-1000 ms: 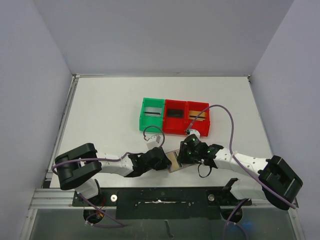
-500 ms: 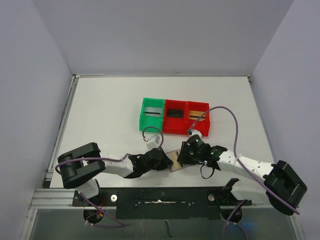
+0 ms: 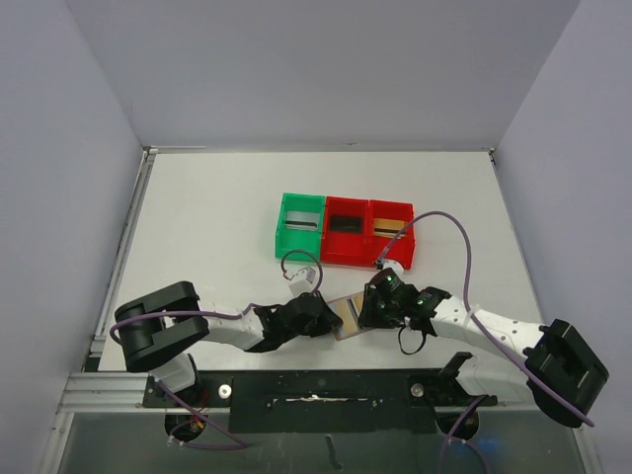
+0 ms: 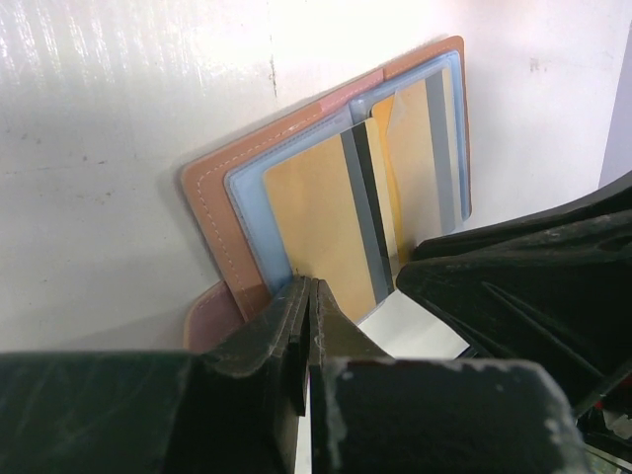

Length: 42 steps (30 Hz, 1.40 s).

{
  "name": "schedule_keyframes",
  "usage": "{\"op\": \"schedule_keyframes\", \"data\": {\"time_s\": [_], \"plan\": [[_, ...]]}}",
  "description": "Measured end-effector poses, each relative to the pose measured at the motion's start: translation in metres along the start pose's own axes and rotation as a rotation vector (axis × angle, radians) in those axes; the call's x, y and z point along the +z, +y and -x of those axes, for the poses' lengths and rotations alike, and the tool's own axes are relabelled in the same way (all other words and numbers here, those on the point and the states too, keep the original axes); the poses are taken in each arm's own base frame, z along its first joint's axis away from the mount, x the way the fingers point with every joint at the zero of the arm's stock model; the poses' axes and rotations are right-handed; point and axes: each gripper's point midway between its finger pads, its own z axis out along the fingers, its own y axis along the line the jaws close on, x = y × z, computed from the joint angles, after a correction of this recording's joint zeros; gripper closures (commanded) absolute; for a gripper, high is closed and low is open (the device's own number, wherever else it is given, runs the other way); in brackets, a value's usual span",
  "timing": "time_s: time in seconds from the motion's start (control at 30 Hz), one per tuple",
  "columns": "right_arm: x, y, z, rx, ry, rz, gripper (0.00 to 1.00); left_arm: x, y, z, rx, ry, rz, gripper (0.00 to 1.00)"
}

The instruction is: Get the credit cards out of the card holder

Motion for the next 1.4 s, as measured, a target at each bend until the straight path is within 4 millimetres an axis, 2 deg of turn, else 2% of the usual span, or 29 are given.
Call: {"op": "schedule_keyframes", "data": {"time_s": [0.4, 0.53, 0.67, 0.9, 1.2, 1.4], "plan": [[0.005, 0.005, 0.002, 0.0, 0.001, 0.015, 0.72, 0.004, -0.004, -0.004, -0.012, 0.01, -0.036, 1.0], [0.006, 0.005, 0.003, 0.009, -0.002, 0.022, 0.77, 0.004, -0.004, -0.004, -0.016, 0.01, -0.037, 1.0], [0.006, 0.002, 0.006, 0.062, -0.02, 0.082, 0.81, 0.004, -0.004, -0.004, -0.017, 0.01, -0.036, 1.0], [0.007, 0.004, 0.009, 0.144, -0.034, 0.223, 0.8, 0.004, -0.004, -0.004, -0.017, 0.011, -0.032, 1.0], [0.01, 0.003, 0.011, 0.174, -0.048, 0.28, 1.0, 0.004, -0.004, -0.004, -0.013, 0.015, -0.021, 1.0], [0.005, 0.004, 0.016, 0.189, -0.052, 0.33, 1.0, 0.005, -0.004, -0.004, -0.01, 0.017, -0.011, 1.0]]}}
